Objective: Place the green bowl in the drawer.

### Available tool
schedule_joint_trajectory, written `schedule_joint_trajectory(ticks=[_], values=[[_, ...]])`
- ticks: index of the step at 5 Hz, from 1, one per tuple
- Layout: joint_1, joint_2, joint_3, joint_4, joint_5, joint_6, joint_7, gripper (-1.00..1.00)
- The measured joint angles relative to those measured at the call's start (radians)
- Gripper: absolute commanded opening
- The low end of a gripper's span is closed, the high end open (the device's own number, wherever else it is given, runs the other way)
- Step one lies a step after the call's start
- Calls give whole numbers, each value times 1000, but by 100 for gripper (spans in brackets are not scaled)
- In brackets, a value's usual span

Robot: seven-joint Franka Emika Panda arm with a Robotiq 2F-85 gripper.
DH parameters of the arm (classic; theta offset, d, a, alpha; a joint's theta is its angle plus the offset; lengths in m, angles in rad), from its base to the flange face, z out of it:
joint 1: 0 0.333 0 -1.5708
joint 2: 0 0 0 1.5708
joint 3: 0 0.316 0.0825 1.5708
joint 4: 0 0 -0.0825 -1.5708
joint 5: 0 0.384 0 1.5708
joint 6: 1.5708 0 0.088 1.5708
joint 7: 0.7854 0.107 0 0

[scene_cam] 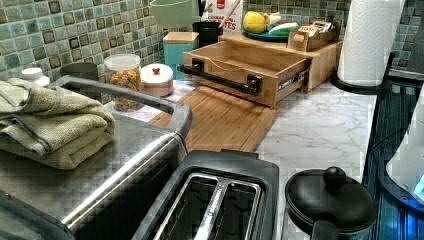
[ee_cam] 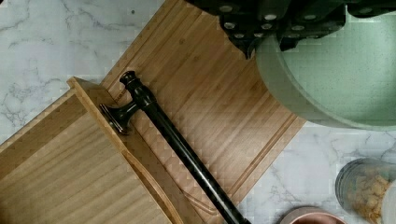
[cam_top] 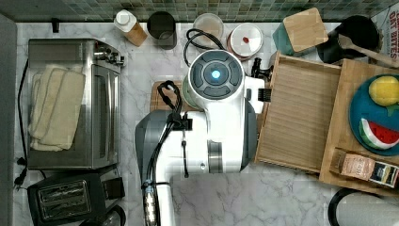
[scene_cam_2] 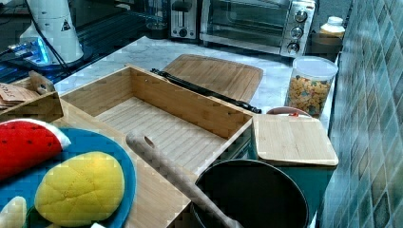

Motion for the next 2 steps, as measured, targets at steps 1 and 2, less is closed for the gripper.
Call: schedule_joint_trajectory(ticks=[1, 2], values=[[-5, 0, 5, -10, -2, 0, 0, -100], [-5, 2, 5, -22, -4, 7, 0, -100]])
